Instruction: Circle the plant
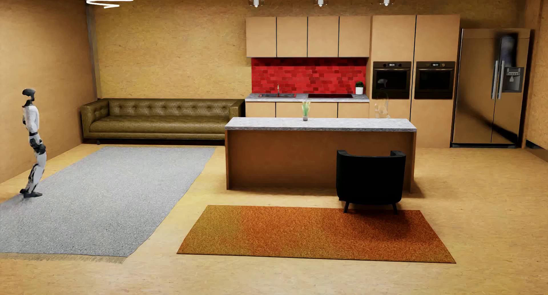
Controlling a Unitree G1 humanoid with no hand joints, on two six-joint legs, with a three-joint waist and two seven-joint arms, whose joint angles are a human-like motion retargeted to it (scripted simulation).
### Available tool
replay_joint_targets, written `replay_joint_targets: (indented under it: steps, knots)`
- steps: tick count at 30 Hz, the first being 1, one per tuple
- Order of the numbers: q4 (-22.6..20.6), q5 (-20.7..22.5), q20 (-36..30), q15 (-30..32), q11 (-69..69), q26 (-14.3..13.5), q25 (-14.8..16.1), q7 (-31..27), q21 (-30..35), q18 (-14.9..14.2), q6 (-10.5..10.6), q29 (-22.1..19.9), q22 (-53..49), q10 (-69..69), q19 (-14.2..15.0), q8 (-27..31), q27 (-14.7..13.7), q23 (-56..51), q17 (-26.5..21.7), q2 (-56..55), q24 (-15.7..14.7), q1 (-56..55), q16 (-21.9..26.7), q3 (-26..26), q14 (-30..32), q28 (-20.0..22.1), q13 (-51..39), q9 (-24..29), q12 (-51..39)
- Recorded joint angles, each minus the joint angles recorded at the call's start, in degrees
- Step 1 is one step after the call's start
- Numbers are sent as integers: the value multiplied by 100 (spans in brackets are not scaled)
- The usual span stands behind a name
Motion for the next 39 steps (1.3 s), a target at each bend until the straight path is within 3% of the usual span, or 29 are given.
replay_joint_targets:
  steps: [6, 11, 14, 16, 19, 22, 24, 26, 27, 28, 30, 31, 33, 34, 36, 37, 38, 39]
  knots:
    - [25, 63, 129, 428, -76, 0, 0, 0, -80, 0, 66, 0, -148, -74, 0, 0, 0, -418, -1, -154, 0, 127, -127, -114, -53, 0, -242, 15, -328]
    - [-30, 162, 114, 758, 2, 0, 0, 0, 93, 0, 53, 0, -144, 122, 0, 0, 0, -586, 74, -244, 0, -79, -73, -33, -489, 0, -251, 110, -192]
    - [59, 258, 108, 487, -9, 0, 0, 0, 324, 0, 117, 0, -24, 1581, 0, 0, 0, -643, -78, 185, 0, -883, -42, 109, -648, 0, -290, 418, -3]
    - [17, 120, 31, 250, -59, 0, 0, 0, 367, 0, 41, 0, 9, 2341, 0, 0, 0, -954, -260, 435, 0, -1493, -39, 443, -696, 0, -327, 502, 146]
    - [38, -53, -25, -156, -173, 0, 0, 0, 177, 0, -155, 0, 183, 1817, 0, 0, 0, -804, -170, 792, 0, -2295, 80, 907, -312, 0, -646, 589, 328]
    - [113, -83, -1, -778, -256, 0, 0, 0, 111, 0, -152, 0, 589, 1106, 0, 0, 0, -796, -164, 1541, 0, -2802, 84, 1036, 192, 0, -866, 715, 431]
    - [138, -113, 55, -877, -294, 0, 0, 0, 175, 0, -164, 0, 777, 885, 0, 0, 0, -641, -163, 1958, 0, -2983, 89, 1209, 201, 0, -985, 752, 455]
    - [97, -275, -17, -571, -254, 0, 0, 0, 456, 0, -240, 0, 870, 1295, 0, 0, 0, -670, -231, 2185, 0, -3149, 104, 1478, 97, 0, -894, 664, 450]
    - [34, -421, -1, -195, -33, 0, 0, 0, 254, 0, -313, 0, 902, 1697, 0, 0, 0, -443, -109, 2121, 0, -3256, 99, 1608, -87, 0, -796, 598, 466]
    - [-38, -523, -53, 409, 332, 0, 0, 0, 557, 0, -397, 0, 848, 1963, 0, 0, 0, -377, -116, 2126, 0, -3085, 158, 1636, -287, 0, -704, 594, 499]
    - [-132, -628, -110, 2228, 2046, 0, 0, 0, 623, 0, -326, 0, 959, 2142, 0, 0, 0, -331, -140, 1357, 0, -2646, 80, 1473, -731, 0, -395, 494, 399]
    - [-339, -772, -9, 2688, 3266, 0, 0, 0, 638, 0, -362, 0, 829, 2051, 0, 0, 0, -323, -106, 816, 0, -2194, 73, 1323, -919, 0, -322, 680, 334]
    - [-480, -681, -77, 2537, 4975, 0, 0, 0, 650, 0, -236, 0, 594, 1608, 0, 0, 0, -342, -172, -342, 0, -1272, 48, 640, -1110, 0, -116, 830, 188]
    - [-441, -577, -52, 2553, 5016, 0, 0, 0, 496, 0, -142, 0, 382, 1301, 0, 0, 0, -306, -132, -942, 0, -812, 59, 301, -1135, 0, 12, 819, 144]
    - [-417, -447, 45, 3110, 3516, 0, 0, 0, 188, 0, 9, 0, 10, 552, 0, 0, 0, -512, -180, -1723, 0, 218, 70, -442, -1043, 0, 283, 905, 16]
    - [-381, -376, 25, 3370, 2430, 0, 0, 0, 373, 0, 45, 0, -180, 212, 0, 0, 0, -493, -240, -2027, 0, 647, 170, -663, -1006, 0, 316, 900, -87]
    - [-363, -363, 42, 3234, 1385, 0, 0, 0, 353, 0, 50, 0, -341, -19, 0, 0, 0, -544, -275, -2240, 0, 1053, 243, -844, -1063, 0, 417, 874, -213]
    - [-358, -369, 80, 2425, 520, 0, 0, 0, 296, 0, 47, 0, -485, -198, 0, 0, 0, -545, -265, -2407, 0, 1404, 310, -1015, -1162, 0, 468, 826, -321]
